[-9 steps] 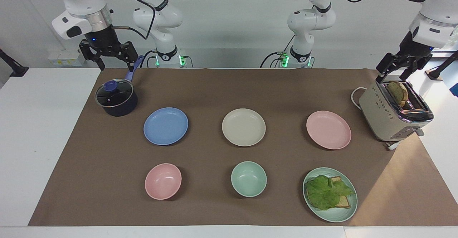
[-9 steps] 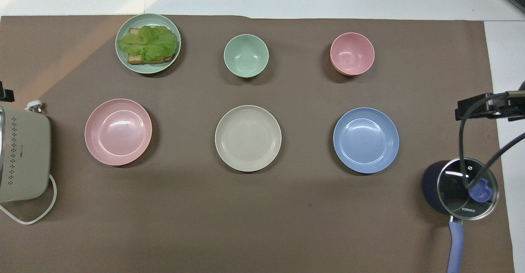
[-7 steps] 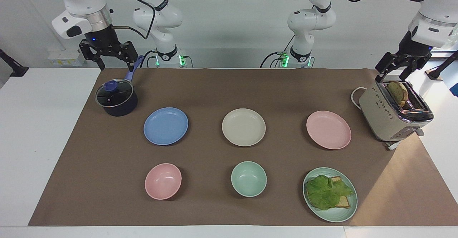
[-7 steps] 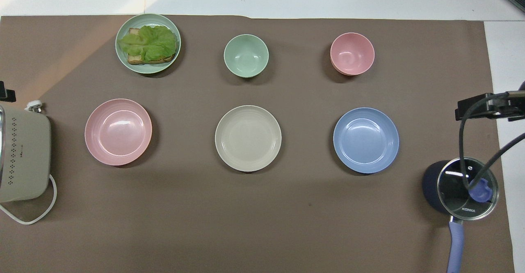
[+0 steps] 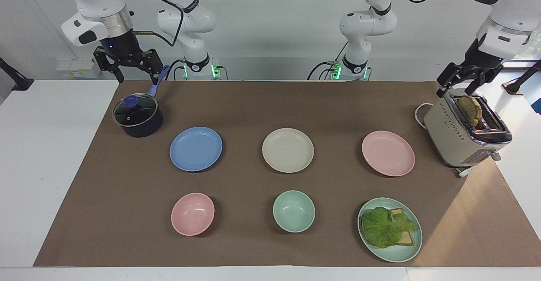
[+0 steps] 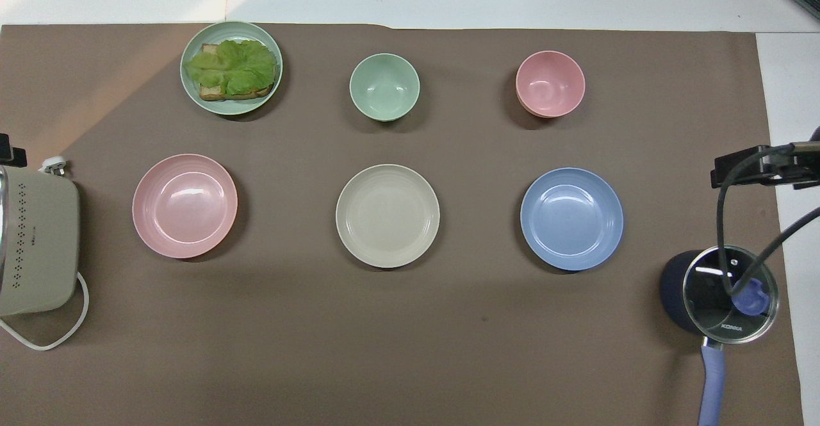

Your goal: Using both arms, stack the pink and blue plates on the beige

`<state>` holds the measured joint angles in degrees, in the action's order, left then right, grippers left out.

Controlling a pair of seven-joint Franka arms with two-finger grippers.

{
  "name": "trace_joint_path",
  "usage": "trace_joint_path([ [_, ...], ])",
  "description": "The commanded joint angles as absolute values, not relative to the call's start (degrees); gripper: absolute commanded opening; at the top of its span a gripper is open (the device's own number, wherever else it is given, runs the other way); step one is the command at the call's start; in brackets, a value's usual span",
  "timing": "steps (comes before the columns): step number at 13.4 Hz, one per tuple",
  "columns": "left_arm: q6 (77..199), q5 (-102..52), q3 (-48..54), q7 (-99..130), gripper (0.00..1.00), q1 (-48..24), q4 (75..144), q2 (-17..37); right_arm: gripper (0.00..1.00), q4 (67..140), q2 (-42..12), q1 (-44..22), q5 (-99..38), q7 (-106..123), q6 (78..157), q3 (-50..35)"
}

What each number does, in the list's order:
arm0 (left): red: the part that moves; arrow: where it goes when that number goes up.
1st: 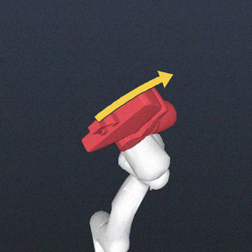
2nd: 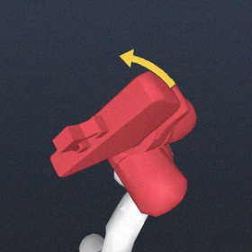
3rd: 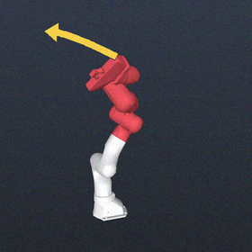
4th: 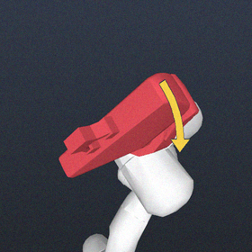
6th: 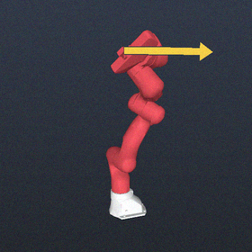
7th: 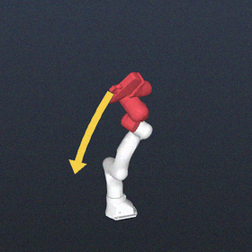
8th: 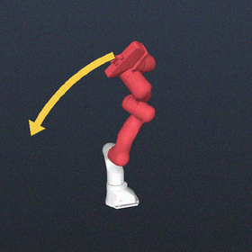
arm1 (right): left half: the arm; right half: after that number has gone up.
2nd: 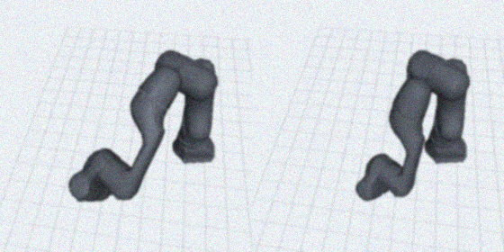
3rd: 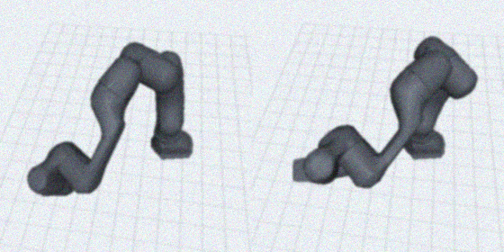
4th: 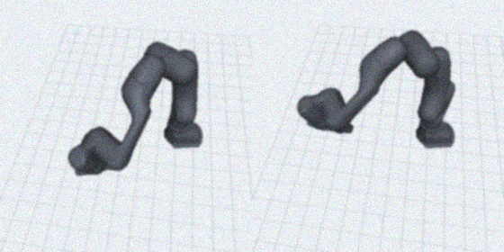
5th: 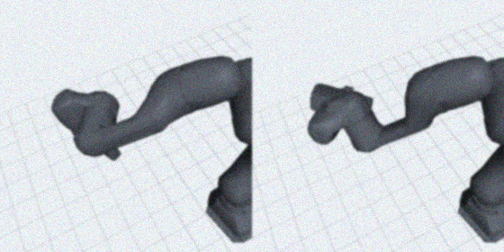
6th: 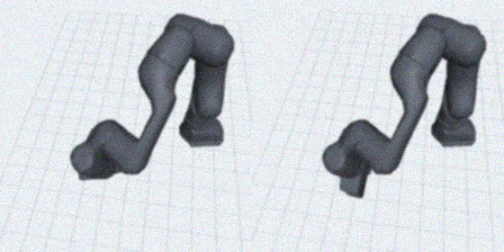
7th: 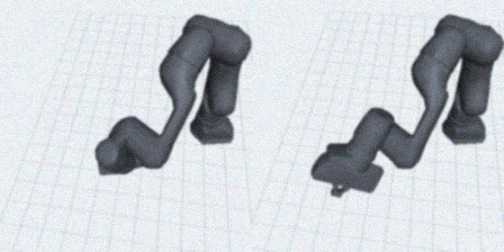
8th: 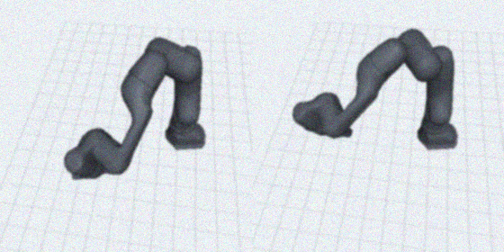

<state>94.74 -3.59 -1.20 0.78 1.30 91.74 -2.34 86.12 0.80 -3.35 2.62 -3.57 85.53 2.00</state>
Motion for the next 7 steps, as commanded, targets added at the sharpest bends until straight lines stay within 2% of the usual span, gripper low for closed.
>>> trace_joint_path([
  [1,94.0,-3.0,-0.9,1.2,1.0,-1.1,91.3,-2.2,1.0,87.7,2.2,-3.2,2.7,-2.6,85.5,2.1],
  [7,93.8,-3.0,-1.8,1.3,1.0,-0.7,91.8,-2.8,1.0,87.7,2.2,-3.2,2.8,-2.6,85.5,2.1],
])
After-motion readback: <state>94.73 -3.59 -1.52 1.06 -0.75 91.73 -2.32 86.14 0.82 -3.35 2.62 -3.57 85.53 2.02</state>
